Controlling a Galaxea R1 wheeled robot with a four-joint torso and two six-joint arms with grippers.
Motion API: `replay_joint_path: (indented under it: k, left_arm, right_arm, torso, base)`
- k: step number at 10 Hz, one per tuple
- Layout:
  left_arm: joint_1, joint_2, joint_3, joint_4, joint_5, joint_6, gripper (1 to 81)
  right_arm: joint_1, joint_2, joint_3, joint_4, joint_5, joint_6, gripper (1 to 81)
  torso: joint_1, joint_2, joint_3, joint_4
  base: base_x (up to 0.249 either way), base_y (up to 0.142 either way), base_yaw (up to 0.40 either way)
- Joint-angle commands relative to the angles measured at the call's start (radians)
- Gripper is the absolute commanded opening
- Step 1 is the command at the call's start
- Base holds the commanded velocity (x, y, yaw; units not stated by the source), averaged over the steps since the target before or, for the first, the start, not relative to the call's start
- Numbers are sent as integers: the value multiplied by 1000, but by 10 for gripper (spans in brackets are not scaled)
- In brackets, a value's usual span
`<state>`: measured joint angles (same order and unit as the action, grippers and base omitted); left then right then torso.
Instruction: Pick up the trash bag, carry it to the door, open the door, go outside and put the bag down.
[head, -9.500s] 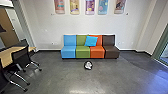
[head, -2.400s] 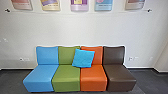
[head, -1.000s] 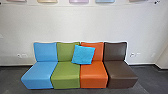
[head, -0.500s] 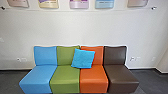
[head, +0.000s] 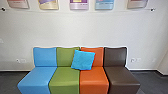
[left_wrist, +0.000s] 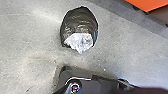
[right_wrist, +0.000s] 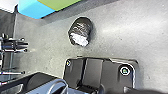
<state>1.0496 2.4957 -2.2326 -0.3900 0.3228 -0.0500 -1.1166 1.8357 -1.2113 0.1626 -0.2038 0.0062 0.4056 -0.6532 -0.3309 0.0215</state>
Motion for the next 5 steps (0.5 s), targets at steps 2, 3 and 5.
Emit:
replay_joint_path:
  k: [2,3,5]
  left_arm:
    - [-96,-37,4,-18,84,2,811]
    - [-96,-34,1,-18,84,2,811]
    - [-96,-26,-1,-19,84,2,811]
  right_arm:
    - [209,-45,-11,37,-83,25,811]
    - [269,-16,-28,67,-153,25,811]
    - [310,24,-60,83,-195,25,811]
  torso:
    - [82,-127,-12,0]
    - [100,-155,-17,0]
    - [139,-219,-22,0]
  base:
    - [0,0,0]
    - [0,0,0]
    - [0,0,0]
